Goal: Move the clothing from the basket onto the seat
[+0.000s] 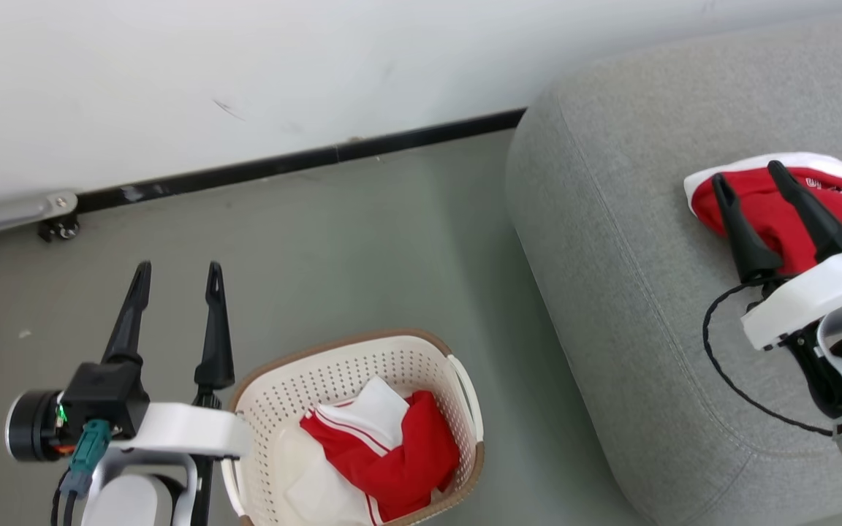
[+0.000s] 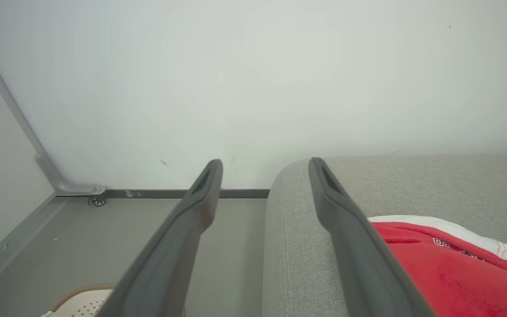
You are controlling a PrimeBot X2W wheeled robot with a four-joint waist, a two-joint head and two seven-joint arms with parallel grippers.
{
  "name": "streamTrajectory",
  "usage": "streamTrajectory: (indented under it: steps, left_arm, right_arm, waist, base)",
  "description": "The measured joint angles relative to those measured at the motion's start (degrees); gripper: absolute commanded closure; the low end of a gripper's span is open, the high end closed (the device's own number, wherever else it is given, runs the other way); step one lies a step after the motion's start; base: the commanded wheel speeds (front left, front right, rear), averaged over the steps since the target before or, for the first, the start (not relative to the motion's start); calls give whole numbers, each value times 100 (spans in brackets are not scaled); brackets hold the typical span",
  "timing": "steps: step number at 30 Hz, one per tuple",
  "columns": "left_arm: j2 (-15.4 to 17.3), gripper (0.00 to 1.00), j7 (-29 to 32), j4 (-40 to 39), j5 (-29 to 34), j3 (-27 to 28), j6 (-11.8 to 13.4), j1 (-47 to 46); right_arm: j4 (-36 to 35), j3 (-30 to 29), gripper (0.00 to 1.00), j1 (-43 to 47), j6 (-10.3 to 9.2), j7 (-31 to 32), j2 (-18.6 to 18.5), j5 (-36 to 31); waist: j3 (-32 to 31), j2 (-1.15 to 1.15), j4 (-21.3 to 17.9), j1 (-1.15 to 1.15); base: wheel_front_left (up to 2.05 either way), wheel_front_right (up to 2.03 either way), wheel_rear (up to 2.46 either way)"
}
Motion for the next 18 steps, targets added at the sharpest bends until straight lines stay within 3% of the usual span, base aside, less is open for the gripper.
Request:
streamTrajectory:
  steps: [18]
  left_arm:
    - [-105, 0, 0, 45, -46, 94, 40, 762]
  right_arm:
    - [-307, -483, 0, 993, 0, -714, 581, -766]
  waist:
    - [-685, 0, 445, 0]
  base:
    - [0, 0, 0]
